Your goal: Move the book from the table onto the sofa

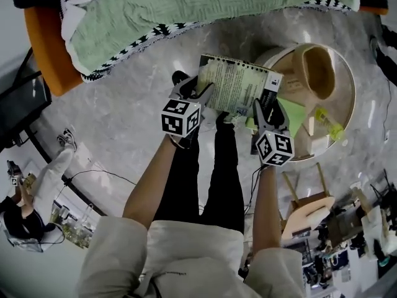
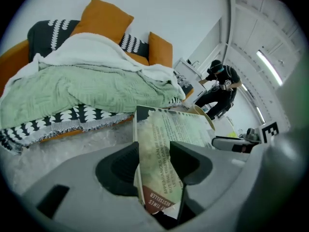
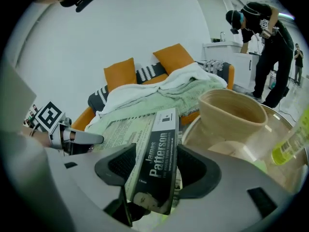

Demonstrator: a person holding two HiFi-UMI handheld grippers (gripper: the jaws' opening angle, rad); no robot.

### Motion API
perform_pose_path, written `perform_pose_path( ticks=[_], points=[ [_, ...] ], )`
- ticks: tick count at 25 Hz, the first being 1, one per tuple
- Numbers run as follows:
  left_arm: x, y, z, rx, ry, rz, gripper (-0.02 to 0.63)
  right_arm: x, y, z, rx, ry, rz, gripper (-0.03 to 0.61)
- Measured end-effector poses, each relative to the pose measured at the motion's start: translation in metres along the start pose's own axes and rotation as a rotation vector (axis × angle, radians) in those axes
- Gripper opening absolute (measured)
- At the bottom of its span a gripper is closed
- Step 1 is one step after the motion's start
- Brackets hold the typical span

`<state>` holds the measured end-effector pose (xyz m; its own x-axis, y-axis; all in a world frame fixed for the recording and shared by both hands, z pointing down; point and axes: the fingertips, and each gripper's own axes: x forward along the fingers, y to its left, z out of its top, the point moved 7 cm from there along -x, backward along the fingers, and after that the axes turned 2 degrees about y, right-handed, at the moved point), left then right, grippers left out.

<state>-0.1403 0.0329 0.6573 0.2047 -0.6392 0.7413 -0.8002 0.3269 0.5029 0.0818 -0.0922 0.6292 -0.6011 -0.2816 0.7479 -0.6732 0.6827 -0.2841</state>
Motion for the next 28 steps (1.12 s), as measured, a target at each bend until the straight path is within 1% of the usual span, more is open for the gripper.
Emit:
perform_pose_path(
  ticks=[3,8,11,14,18,21,24,28],
  points=[
    [-0.02,0.035,0.017,-0.043,-0.032,0.024,0.209,0.024,0.035,0.022,-0.033,0.018,0.034,0.262],
    [-0.055,0.103,0.038,-0.134,-0.107,0.075,0.209,0.074,0.1,0.055,-0.134,0.056,0.103,0.262],
    [-0.072,0.141,0.045,-0.171,-0.129,0.097,0.209,0.1,0.137,0.066,-0.174,0.08,0.122,0.262],
    [-0.084,0.168,0.052,-0.199,-0.141,0.11,0.209,0.12,0.163,0.076,-0.193,0.098,0.135,0.262],
    [-0.097,0.196,0.062,-0.213,-0.148,0.135,0.209,0.144,0.19,0.088,-0.201,0.109,0.152,0.262],
    [-0.104,0.213,0.072,-0.206,-0.147,0.16,0.21,0.16,0.206,0.095,-0.202,0.11,0.162,0.262],
    [-0.115,0.226,0.084,-0.185,-0.149,0.187,0.21,0.173,0.221,0.1,-0.193,0.105,0.179,0.262],
    [-0.122,0.237,0.097,-0.19,-0.152,0.235,0.209,0.192,0.231,0.112,-0.203,0.105,0.219,0.262]
  ],
)
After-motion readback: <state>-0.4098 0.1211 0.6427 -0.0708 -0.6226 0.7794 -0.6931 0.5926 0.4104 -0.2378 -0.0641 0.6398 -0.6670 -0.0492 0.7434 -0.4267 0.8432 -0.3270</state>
